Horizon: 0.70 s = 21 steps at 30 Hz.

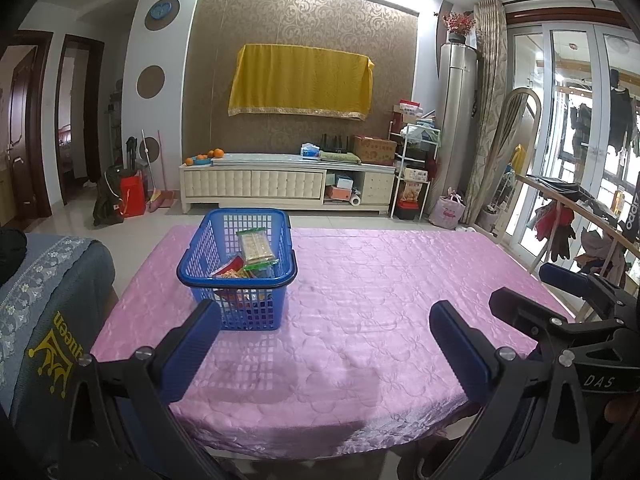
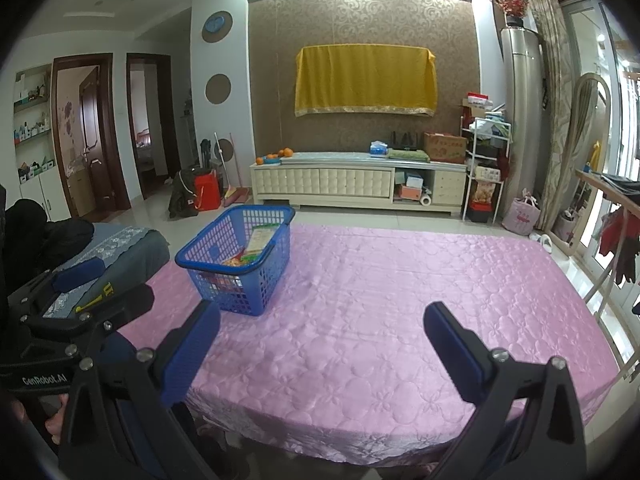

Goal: Organize snacks

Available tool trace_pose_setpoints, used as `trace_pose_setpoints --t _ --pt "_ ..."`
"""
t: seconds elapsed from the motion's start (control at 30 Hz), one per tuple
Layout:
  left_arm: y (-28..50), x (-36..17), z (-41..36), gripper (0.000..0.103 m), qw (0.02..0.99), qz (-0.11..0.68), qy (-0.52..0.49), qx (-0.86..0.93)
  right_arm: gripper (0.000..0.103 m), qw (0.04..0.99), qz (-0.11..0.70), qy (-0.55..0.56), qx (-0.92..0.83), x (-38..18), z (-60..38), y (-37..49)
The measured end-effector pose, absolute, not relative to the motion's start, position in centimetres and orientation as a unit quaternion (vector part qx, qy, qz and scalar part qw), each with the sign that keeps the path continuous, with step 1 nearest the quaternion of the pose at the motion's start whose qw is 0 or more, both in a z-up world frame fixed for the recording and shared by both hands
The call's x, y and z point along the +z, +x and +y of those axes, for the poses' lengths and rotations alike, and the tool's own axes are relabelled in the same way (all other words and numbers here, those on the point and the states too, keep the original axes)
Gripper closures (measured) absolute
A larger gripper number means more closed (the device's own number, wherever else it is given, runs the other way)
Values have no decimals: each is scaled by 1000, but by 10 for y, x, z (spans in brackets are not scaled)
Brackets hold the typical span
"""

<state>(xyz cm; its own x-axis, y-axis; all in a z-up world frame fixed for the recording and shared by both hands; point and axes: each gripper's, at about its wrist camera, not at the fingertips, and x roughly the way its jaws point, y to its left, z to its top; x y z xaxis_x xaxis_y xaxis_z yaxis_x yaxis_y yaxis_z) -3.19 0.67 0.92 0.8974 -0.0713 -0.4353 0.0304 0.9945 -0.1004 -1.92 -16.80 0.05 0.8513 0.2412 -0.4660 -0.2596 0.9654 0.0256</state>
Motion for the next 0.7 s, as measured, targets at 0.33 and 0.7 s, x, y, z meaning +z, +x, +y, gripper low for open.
trace_pose_setpoints --t 0.33,0.7 --pt "-35 11 4 0 972 228 -48 -33 0 961 245 -22 127 -2 -168 -20" --pt "-35 11 1 0 972 228 -45 -40 0 960 249 -24 127 -2 -170 -20"
